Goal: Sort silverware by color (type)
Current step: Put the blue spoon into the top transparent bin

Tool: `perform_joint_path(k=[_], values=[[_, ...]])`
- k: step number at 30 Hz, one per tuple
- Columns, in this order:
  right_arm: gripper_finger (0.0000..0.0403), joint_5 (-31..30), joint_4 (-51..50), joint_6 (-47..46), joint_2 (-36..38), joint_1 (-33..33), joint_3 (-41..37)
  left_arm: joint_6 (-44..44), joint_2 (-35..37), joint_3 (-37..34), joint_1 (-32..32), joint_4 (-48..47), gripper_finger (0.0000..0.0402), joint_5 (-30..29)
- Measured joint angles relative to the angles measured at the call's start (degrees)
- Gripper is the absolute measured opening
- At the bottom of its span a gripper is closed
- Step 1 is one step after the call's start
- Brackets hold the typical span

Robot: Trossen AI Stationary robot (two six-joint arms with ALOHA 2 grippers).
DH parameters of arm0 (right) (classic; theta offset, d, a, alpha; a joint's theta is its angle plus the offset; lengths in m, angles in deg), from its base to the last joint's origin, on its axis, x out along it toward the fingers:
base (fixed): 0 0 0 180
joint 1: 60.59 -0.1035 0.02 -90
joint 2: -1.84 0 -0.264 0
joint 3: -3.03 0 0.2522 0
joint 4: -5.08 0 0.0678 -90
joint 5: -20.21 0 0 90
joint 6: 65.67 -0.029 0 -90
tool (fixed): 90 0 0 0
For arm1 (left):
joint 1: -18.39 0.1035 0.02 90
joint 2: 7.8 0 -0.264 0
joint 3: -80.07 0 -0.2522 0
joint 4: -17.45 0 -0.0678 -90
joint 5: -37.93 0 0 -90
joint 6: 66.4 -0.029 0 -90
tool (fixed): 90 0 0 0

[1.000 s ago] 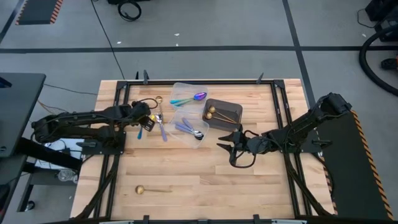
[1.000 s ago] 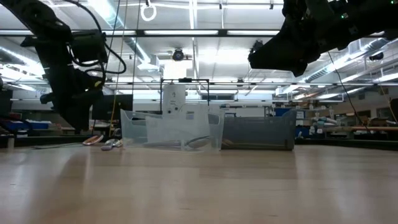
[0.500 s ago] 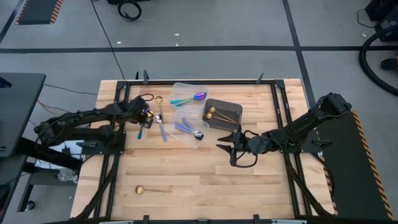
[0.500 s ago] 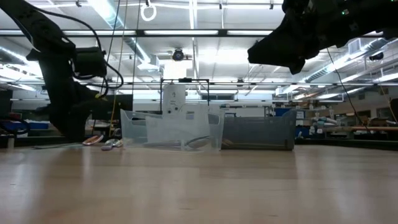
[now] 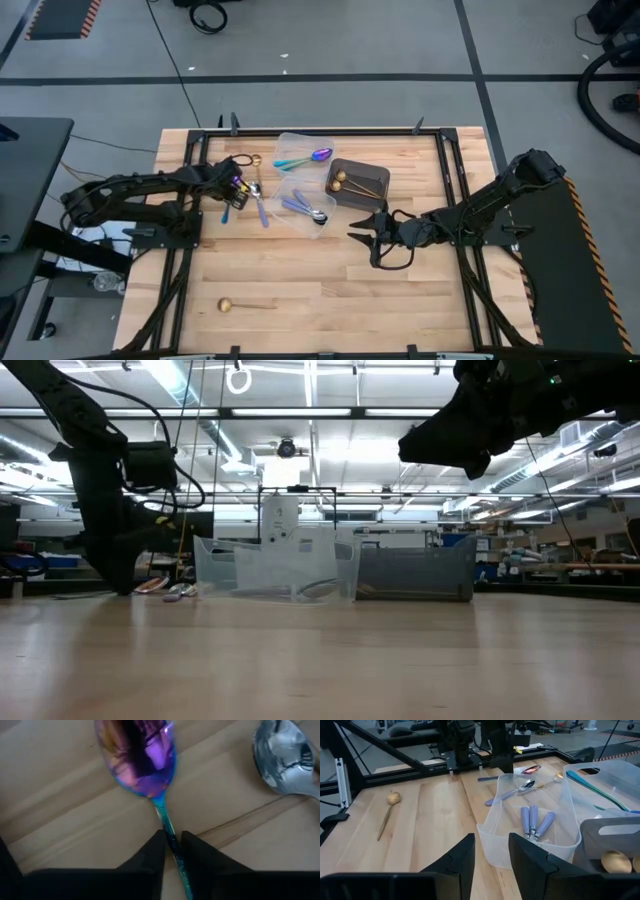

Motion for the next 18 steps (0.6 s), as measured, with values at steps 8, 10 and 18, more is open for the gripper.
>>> perform_joint_path(k=[8,10,18], values=[[0.0128,-0.01,-0.06,0.30,0.00,0.00,0.00,-0.42,-0.09,-0.15,-3.22,0.86,0.0017,-1.96],[0.0128,-0.01,-0.07,0.30,0.00,0.00,0.00,-0.42,-0.08,-0.17,-3.87,0.94,0.0017,-2.41],[0.0128,-0.02,-0.16,0.30,0.00,0.00,0.00,-0.93,1.67,2.24,-5.90,0.91,0.0016,-0.42]])
